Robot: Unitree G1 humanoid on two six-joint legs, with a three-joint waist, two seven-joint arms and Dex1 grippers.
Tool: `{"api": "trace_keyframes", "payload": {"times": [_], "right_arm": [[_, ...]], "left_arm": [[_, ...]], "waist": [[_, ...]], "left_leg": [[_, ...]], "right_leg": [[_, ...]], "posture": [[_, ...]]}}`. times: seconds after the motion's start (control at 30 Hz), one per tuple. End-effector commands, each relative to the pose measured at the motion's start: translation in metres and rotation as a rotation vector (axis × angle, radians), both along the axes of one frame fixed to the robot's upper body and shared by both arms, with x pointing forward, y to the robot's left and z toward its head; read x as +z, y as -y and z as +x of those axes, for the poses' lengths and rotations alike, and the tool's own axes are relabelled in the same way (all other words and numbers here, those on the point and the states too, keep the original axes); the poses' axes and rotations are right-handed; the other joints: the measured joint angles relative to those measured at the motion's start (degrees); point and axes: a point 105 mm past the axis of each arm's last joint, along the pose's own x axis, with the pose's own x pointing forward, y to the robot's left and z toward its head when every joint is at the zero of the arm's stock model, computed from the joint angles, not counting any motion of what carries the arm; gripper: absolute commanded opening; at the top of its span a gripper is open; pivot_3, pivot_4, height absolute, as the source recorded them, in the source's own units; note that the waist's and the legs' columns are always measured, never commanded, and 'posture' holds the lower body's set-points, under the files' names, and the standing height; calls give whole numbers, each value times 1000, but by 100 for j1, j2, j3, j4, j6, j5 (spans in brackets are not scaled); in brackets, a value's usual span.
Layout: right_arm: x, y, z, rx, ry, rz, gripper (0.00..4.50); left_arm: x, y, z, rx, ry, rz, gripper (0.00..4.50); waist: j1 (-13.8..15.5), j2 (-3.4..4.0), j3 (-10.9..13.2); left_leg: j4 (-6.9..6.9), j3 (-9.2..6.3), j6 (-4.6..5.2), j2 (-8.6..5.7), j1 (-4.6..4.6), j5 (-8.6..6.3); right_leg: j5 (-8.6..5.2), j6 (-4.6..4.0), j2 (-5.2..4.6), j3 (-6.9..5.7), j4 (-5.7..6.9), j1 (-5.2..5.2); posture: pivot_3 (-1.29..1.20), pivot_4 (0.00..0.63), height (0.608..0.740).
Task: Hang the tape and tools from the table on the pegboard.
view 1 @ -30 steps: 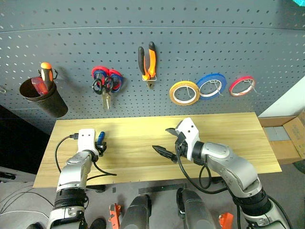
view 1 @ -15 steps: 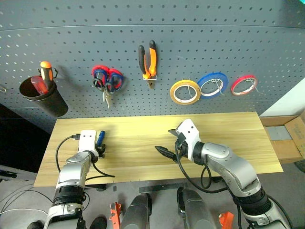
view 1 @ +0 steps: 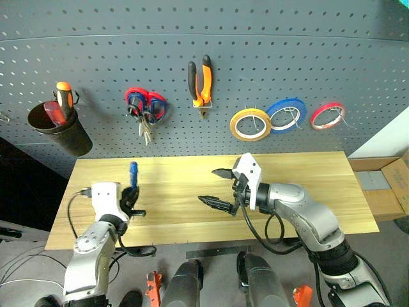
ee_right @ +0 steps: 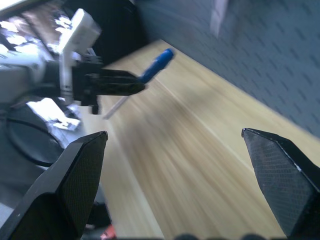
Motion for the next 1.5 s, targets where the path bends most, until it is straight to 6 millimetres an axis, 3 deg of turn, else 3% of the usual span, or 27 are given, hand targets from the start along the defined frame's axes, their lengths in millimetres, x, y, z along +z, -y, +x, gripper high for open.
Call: {"api": "trace_keyframes", "payload": {"times": [0.03, 0.17, 0.27, 0.37, 0.5, 0.63, 0.8, 0.93, 1.07, 1.17, 1.5], "right_arm": [[25, -9, -17, 175, 49, 48, 4500], [46, -16, -21, 297, 98, 93, 4500], [60, -23, -18, 330, 161, 104, 4500], [79, -26, -22, 370, 209, 155, 4500], [118, -36, 6, 166, 315, 274, 4500], [122, -46, 11, 120, 358, 261, 4500], [117, -48, 17, 80, 370, 246, 4500], [113, -45, 20, 53, 371, 239, 4500], [106, -42, 17, 45, 357, 236, 4500], [104, -40, 17, 32, 351, 231, 4500], [102, -36, 19, 12, 343, 221, 4500]], "left_arm": [[67, -9, -10, 63, 296, -46, 491], [112, 4, -6, 2, 449, -39, 491], [144, 1, -11, -3, 553, -20, 491], [165, -3, -18, -26, 594, 14, 491], [194, -28, -20, 56, 661, 73, 491], [213, -38, -10, 74, 708, 120, 491], [238, -33, 12, 25, 790, 133, 491], [246, -52, 24, 77, 816, 145, 491], [230, -66, 43, 156, 791, 199, 491], [227, -74, 46, 212, 809, 222, 491], [212, -70, 59, 191, 785, 182, 491]], "waist": [[57, -8, -19], [211, -14, -158], [255, -35, -291], [255, -49, -350], [255, -48, -358], [286, -49, -453], [316, -70, -481], [268, -71, -491], [249, -68, -498], [244, -69, -499], [235, -70, -499]], "left_leg": [[4, -2, 0, 0, -3, 0], [6, -4, -7, 0, -7, 4], [6, 1, -9, -2, -4, 5], [5, 3, -10, -1, 5, 5], [4, 1, -22, -2, 17, 13], [-2, -2, -34, -2, 23, 19], [3, -5, -35, -3, 21, 20], [1, 4, -35, -2, 28, 20], [0, 7, -35, 0, 30, 20], [1, 9, -35, 0, 28, 20], [5, 5, -34, 1, 28, 19]], "right_leg": [[0, 0, 1, -4, 0, -1], [1, -1, 4, -9, 3, -2], [2, -1, 10, -17, 3, 0], [2, -1, 14, -13, 6, 3], [2, -3, 21, -8, 17, 6], [5, -8, 51, -3, 15, 7], [9, -11, 56, -4, 17, 9], [10, -11, 60, 7, 20, 8], [10, -12, 62, 10, 21, 5], [10, -12, 61, 12, 21, 1], [11, -12, 58, 9, 26, 3]], "posture": [[52, 150, 740], [103, 117, 740], [114, 108, 740], [121, 111, 740], [121, 112, 740], [121, 107, 740], [107, 95, 740], [98, 97, 740], [72, 102, 740], [63, 104, 740], [51, 121, 740]]}}
